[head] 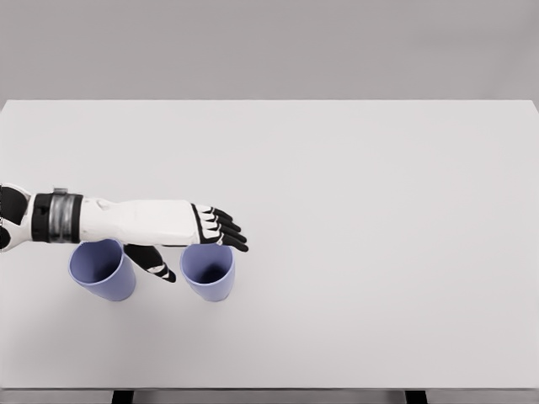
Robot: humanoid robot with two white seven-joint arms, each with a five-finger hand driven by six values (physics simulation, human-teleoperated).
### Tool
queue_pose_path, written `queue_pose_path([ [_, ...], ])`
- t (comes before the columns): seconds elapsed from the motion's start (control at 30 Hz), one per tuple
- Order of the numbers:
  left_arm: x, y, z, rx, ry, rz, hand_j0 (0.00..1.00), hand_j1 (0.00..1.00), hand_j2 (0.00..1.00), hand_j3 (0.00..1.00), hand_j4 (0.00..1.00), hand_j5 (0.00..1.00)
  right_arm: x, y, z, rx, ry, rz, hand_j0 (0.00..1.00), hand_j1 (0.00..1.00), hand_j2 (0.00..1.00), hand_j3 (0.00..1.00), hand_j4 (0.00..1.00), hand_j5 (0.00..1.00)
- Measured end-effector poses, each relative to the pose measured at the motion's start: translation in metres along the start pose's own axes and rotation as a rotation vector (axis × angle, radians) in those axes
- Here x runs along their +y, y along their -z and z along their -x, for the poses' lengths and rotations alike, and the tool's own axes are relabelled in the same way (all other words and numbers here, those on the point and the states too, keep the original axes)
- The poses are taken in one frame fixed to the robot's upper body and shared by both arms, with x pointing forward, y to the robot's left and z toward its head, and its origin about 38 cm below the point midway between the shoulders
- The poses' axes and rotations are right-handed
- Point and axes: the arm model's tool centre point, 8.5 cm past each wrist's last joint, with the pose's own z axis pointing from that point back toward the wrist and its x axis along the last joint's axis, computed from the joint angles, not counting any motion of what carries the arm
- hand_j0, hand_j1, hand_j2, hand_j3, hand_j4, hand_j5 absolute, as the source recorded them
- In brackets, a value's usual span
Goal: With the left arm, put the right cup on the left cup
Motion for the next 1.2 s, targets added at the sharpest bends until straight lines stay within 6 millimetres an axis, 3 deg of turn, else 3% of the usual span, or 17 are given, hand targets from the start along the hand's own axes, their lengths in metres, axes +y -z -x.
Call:
queue_pose_path([
  [0.47, -0.012, 0.009, 0.01, 0.026, -0.001, 0.02, 1.0, 1.0, 1.0, 1.0, 1.0, 1.0, 0.0, 0.0, 0.0, 0.0, 0.0, 0.0, 1.0, 1.0, 1.0, 1.0, 1.0, 1.0],
  [1.2, -0.017, 0.009, 0.007, 0.02, -0.009, 0.018, 1.0, 1.0, 1.0, 1.0, 1.0, 1.0, 0.0, 0.0, 0.0, 0.0, 0.0, 0.0, 1.0, 1.0, 1.0, 1.0, 1.0, 1.0],
])
